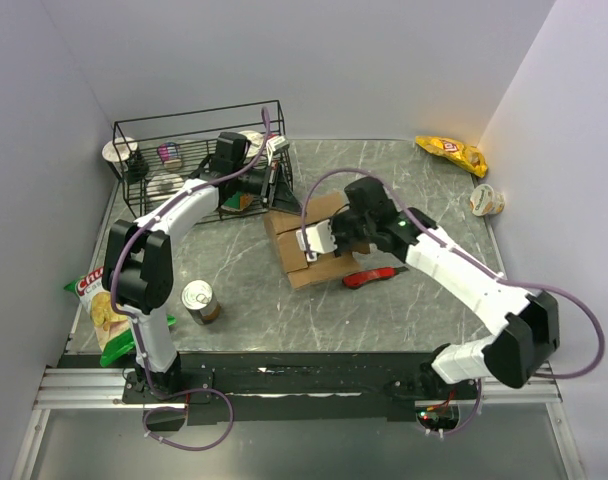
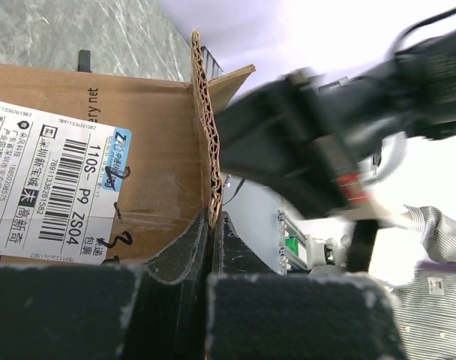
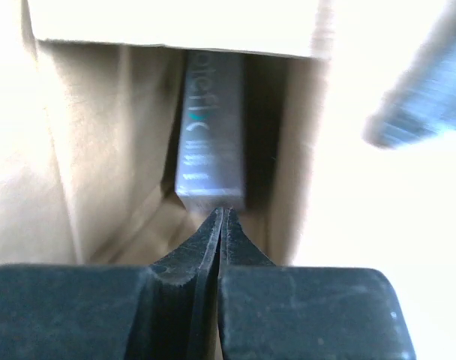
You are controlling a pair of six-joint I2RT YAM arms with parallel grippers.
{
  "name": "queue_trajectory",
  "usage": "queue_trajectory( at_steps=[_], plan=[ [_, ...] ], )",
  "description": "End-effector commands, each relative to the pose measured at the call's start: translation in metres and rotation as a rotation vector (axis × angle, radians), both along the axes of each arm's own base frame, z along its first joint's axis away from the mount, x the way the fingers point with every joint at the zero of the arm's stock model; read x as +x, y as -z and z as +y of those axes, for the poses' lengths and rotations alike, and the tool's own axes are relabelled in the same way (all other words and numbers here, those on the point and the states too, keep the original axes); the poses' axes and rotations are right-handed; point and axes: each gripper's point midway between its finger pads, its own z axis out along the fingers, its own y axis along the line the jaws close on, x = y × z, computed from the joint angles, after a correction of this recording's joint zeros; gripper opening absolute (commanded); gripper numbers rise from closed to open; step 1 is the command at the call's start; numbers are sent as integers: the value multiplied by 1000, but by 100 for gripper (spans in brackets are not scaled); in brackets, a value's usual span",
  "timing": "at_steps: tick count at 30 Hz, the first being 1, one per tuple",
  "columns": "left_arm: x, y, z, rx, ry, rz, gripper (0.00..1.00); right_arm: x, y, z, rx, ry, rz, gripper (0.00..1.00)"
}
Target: Unpack the express box
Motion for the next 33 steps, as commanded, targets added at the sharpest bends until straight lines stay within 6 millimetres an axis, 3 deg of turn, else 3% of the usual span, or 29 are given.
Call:
queue_trajectory(
  at_steps=[1, 3, 5, 6, 7, 10, 12, 14, 20, 22, 28, 33],
  plan=[
    [4, -21, 0, -30, 6, -37, 1, -23, -40, -3, 117, 43, 76, 0],
    [4, -25, -1, -39, 9, -23, 1, -29, -37, -5, 104, 42, 104, 0],
    [5, -35, -1, -39, 1, 37, 1, -28, -35, -8, 73, 49, 117, 16],
    [5, -39, -2, -40, -4, 53, 1, -39, -24, -15, 24, 42, 183, 26],
    [3, -52, -1, -49, -7, 88, 1, -41, -16, -18, -12, 34, 224, 43],
    [-5, -68, 2, -54, 9, 173, 1, -44, -17, -23, -62, 24, 259, 61],
    [-5, -76, 1, -59, 11, 135, 1, -39, -21, -23, -62, 24, 233, 65],
    [-7, -65, 0, -54, 19, 157, 1, -36, -19, -23, -71, 5, 214, 66],
    [-10, -36, 2, -19, 9, 171, 1, -41, 4, -29, -127, -9, 298, 68],
    [-10, -32, 1, -23, 20, 131, 1, -41, 14, -28, -131, -17, 312, 76],
    [-11, -15, 1, -11, 29, 174, 1, -25, 34, -23, -148, -63, 242, 81],
    [-10, -14, 1, -18, 51, 188, 1, -13, 55, -26, -224, -64, 257, 81]
  ],
)
